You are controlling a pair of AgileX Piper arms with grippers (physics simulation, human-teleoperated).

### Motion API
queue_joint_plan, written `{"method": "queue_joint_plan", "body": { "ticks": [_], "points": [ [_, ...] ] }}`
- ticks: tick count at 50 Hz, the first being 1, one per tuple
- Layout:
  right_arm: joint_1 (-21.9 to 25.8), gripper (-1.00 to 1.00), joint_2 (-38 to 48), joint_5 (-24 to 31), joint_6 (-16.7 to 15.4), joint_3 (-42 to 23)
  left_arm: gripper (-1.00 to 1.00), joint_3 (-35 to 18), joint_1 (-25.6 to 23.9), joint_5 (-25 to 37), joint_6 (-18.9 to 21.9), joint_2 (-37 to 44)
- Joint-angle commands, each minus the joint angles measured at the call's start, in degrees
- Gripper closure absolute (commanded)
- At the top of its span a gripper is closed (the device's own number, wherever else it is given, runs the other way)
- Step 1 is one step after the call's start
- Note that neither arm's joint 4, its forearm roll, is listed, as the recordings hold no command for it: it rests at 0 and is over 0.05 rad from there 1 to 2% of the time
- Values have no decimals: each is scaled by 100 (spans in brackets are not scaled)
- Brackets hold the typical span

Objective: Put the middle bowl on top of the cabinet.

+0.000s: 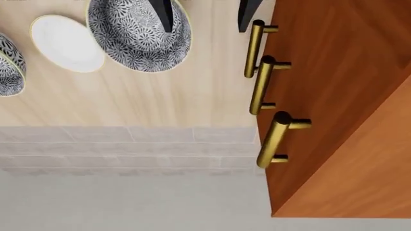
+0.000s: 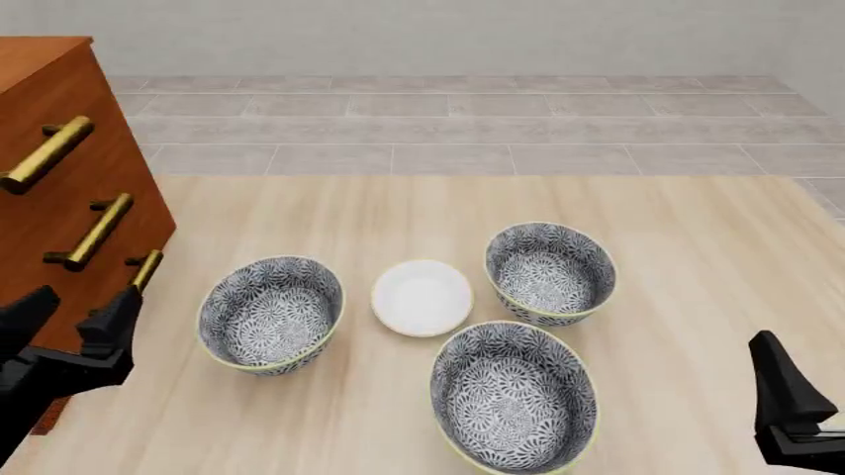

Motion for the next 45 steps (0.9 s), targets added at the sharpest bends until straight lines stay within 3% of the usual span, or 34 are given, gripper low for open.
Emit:
{"method": "queue_joint_plan", "body": {
  "ticks": [1, 28, 33, 45],
  "points": [
    [-9, -100, 10, -8, -12, 2, -100, -260, 76, -131, 59, 848],
    [1, -100, -4, 20, -27, 4, -100, -990, 8, 838, 166, 1185],
    [16, -100, 1, 26, -32, 5, -100, -1110, -17, 850, -34, 1590],
    [9, -100, -11, 57, -43, 7, -100, -1477, -195, 1398, -145, 1622]
  ]
}}
